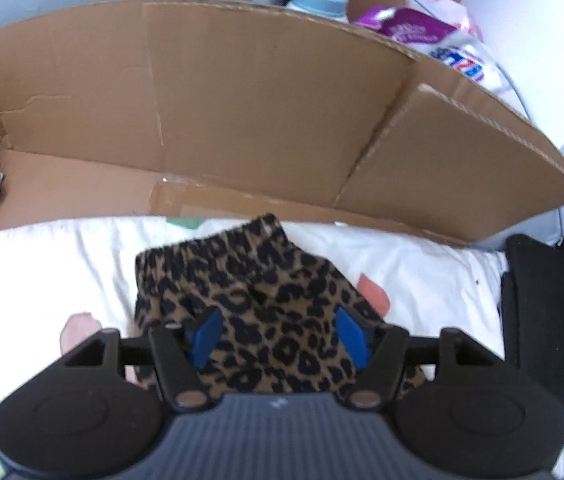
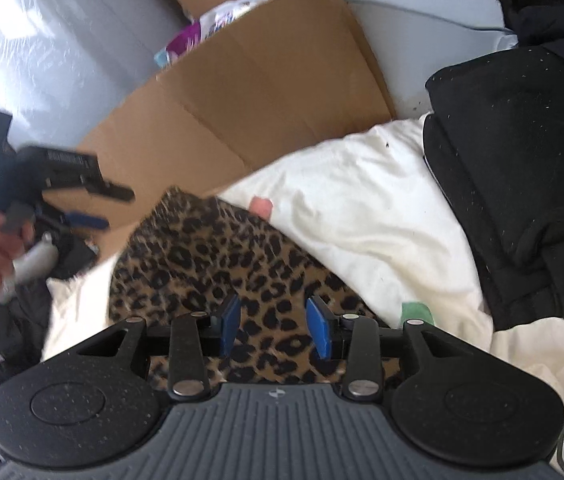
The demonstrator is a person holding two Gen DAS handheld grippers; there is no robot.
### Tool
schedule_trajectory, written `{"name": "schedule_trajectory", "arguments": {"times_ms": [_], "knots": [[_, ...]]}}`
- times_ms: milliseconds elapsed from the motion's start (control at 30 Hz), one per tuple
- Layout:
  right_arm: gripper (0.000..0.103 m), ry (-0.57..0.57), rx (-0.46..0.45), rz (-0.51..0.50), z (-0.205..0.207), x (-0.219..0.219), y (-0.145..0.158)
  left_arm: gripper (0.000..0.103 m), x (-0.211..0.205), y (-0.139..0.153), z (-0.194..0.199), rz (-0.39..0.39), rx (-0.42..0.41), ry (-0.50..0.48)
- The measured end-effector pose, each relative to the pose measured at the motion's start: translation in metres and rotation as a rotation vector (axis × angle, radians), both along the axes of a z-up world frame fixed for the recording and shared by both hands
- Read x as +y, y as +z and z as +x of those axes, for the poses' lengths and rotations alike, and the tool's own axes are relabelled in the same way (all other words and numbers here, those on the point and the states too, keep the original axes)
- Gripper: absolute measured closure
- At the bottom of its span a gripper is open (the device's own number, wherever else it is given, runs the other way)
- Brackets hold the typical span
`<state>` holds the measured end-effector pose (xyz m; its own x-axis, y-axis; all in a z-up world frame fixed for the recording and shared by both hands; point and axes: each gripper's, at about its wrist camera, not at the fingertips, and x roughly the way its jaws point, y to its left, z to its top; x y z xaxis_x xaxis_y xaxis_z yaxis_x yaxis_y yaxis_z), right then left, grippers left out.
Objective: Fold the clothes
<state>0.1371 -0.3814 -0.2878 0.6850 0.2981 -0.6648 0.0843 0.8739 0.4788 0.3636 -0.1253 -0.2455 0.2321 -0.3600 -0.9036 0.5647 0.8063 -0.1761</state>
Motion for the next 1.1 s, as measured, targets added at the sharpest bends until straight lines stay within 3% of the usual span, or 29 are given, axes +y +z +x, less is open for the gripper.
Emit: {"name": "schedule_trajectory", "arguments": {"times_ms": [267,633,800,1100], "knots": [[0.060,0.016,0.016,-0.026,-0.006,0.004,-0.022,0.042,0.018,-0.017,0.012,-0.015,-0.067,-0.070],[0.060,0.027,0.071,-0.063,-0.004,0.003,-0.043,0.070,-0.004,-0.061,0.029,0.025,-0.103,-0.145],[0.060,0.035,0.090,-0.083,0.001,-0.003,-0.050,0.072,-0.019,-0.079,0.042,0.044,-0.117,-0.134],[0.062,0.045,0.100,-0.094,0.005,-0.006,-0.060,0.074,-0.044,-0.091,0.035,0.113,-0.193,-0.220]]}}
